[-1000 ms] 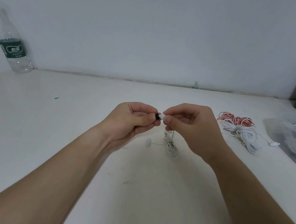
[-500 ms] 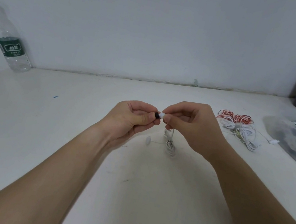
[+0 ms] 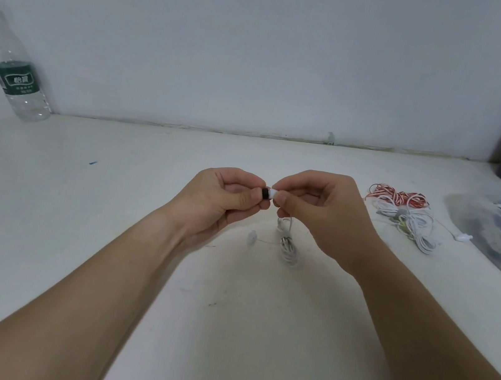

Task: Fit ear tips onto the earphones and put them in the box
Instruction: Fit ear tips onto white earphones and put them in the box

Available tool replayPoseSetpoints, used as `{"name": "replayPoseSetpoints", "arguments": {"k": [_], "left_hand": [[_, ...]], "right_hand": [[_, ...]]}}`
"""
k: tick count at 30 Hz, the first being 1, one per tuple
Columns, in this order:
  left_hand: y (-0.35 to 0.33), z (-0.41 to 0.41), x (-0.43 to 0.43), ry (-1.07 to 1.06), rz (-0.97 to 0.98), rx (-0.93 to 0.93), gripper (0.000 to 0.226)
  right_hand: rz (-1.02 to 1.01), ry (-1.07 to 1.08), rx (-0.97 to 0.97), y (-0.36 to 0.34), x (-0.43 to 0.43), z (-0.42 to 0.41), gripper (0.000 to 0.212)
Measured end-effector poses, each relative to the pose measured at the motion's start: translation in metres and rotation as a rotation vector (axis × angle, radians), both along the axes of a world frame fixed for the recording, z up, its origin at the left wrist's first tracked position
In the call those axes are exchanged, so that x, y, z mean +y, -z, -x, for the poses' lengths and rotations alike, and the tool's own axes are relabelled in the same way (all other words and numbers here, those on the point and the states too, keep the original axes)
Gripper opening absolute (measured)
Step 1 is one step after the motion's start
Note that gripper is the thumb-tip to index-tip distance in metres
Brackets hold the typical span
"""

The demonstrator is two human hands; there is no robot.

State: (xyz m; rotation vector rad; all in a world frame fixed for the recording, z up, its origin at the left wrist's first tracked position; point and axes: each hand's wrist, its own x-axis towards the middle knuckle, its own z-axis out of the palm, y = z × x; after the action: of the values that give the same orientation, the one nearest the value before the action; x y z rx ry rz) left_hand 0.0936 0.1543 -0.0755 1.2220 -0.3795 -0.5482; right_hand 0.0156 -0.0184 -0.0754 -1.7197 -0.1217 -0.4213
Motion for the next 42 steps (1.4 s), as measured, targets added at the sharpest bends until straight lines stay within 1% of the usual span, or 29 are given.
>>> {"name": "replayPoseSetpoints", "arguments": {"k": [8,11,16,20,24,27,29,31,33,35,38,40,42], "left_hand": [[0.000,0.001,0.000,0.037,-0.090,-0.116,0.013],[-0.001,0.002,0.000,0.041,-0.067,-0.131,0.014],[-0.002,0.003,0.000,0.063,0.003,-0.096,0.014],[-0.002,0.003,0.000,0.051,-0.017,-0.101,0.017],[0.000,0.003,-0.001,0.024,-0.052,-0.154,0.014],[-0.002,0.004,-0.001,-0.030,-0.190,-0.317,0.004],[-0.002,0.005,-0.001,-0.069,-0.291,-0.450,0.009],[-0.002,0.006,-0.002,-0.106,-0.322,-0.527,0.012],[-0.002,0.005,-0.001,-0.123,-0.378,-0.597,0.020],[0.001,0.000,0.000,-0.093,-0.543,-0.717,0.023],[0.003,-0.004,0.005,0.004,-0.865,-0.906,0.019],[0.004,-0.003,0.007,0.069,-0.981,-0.927,0.021],[0.002,0.000,0.009,0.122,-1.036,-0.924,0.023]], "right_hand": [[0.059,-0.007,0.004,0.000,-0.006,-0.001,0.008],[0.000,-0.026,0.021,0.000,-0.005,0.000,0.008],[-0.186,-0.102,0.087,0.001,-0.004,0.001,0.008],[-0.195,-0.093,0.091,0.002,-0.003,0.000,0.006],[-0.211,-0.099,0.120,0.002,-0.003,0.000,0.007],[-0.242,-0.119,0.135,0.002,-0.005,0.000,0.008],[-0.255,-0.136,0.146,0.002,-0.006,0.000,0.009],[-0.265,-0.142,0.156,0.001,-0.008,0.001,0.009],[-0.292,-0.103,0.159,-0.001,-0.010,0.001,0.009],[-0.345,-0.033,0.167,-0.003,-0.013,-0.001,0.009],[-0.377,0.058,0.216,-0.002,-0.014,-0.003,0.006],[-0.367,0.107,0.257,0.000,-0.015,-0.005,0.005],[-0.347,0.149,0.288,0.000,-0.015,-0.005,0.007]]}}
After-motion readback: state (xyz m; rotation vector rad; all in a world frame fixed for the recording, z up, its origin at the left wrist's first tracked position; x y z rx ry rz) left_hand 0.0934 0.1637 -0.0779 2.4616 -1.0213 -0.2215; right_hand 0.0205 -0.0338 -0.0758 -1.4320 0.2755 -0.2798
